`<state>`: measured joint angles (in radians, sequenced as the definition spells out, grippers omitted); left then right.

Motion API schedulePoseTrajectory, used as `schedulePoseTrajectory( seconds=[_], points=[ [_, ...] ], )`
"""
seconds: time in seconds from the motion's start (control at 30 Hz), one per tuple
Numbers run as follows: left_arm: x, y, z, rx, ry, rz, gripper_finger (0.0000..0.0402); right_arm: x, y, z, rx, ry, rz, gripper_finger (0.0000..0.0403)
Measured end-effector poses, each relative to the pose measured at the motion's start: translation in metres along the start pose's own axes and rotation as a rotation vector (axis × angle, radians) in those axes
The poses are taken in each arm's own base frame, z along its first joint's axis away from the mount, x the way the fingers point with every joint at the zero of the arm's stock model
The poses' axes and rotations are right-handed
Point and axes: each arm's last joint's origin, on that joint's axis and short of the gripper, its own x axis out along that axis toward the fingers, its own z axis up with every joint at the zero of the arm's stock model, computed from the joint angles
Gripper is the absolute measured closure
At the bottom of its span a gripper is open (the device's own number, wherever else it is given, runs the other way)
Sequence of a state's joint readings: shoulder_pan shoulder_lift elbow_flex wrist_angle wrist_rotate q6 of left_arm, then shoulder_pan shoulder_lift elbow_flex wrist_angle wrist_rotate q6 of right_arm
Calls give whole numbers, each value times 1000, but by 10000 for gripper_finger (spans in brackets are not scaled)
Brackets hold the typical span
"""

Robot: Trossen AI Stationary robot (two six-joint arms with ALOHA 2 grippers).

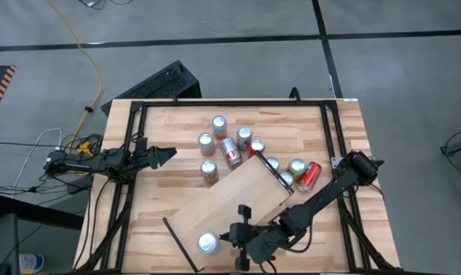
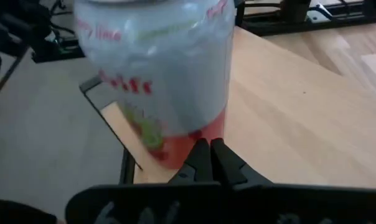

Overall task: Place canned beverage on shelf
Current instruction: Put the pink white soda can on the shelf

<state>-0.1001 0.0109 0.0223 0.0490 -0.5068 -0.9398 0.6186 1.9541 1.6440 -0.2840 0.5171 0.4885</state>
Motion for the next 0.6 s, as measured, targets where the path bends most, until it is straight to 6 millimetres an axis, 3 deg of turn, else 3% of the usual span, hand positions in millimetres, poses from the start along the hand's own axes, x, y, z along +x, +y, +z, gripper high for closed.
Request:
schedulePoseTrajectory(
  seconds=[0.6],
  points=[
    [0, 0, 0, 0, -1, 0, 51, 7, -7, 12, -68, 4, 157, 403]
  ],
)
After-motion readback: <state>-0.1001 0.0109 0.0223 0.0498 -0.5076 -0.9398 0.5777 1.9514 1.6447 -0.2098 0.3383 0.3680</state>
